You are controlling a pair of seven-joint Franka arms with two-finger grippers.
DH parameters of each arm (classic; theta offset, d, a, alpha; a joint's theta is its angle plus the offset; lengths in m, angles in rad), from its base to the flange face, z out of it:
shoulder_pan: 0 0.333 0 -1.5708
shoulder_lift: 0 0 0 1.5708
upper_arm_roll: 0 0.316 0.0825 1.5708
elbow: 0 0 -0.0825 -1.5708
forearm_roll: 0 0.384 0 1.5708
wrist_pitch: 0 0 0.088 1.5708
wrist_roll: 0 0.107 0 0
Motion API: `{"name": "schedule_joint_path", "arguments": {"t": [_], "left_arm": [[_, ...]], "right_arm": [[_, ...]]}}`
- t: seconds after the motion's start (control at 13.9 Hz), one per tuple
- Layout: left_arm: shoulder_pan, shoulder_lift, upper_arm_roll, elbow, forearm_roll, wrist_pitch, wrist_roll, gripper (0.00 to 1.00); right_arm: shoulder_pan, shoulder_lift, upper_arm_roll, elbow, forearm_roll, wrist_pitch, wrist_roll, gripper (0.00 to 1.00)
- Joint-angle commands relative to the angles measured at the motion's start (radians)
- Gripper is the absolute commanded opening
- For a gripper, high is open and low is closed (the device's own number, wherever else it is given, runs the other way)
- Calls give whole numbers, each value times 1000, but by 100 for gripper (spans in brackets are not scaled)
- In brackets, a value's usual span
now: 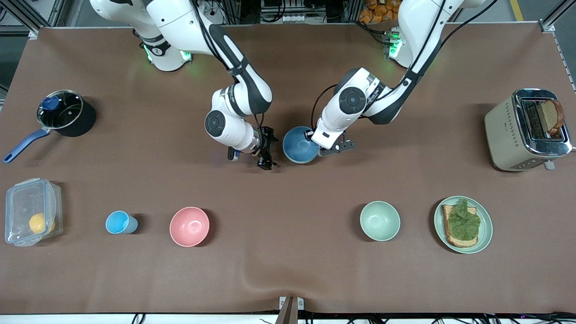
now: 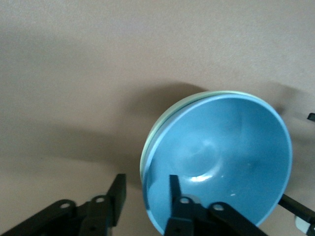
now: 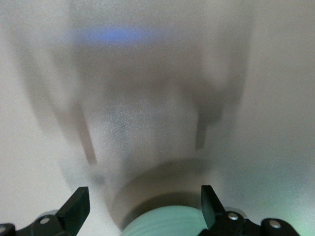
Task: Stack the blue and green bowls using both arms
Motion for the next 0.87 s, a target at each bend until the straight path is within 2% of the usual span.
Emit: {"name": "schedule_joint_path", "arguments": {"t": [0.0,0.22,0.51,0.65,0.79], "left_arm": [[-1,-7,0,16,-22,7,-11,100],[8,-63,1,26,-22,-16,-22,100],[87,-212,3,46,-10,-112,-28,100],[126,-260,10,101,11,-213,-20,100],[181,-280,9,196,98,-347,-11,100]], "right_arm": [[-3,-3,4,-1,24,-3,-23,100],[-3,-4,3,-1,24,-9,-26,100],[-12,-32,-5,-21,21,-90,-62,100],[-44,-55,-7,-39,18,-148,-111,100],[-61,-92,-13,-65,9,-191,-147,100]]}}
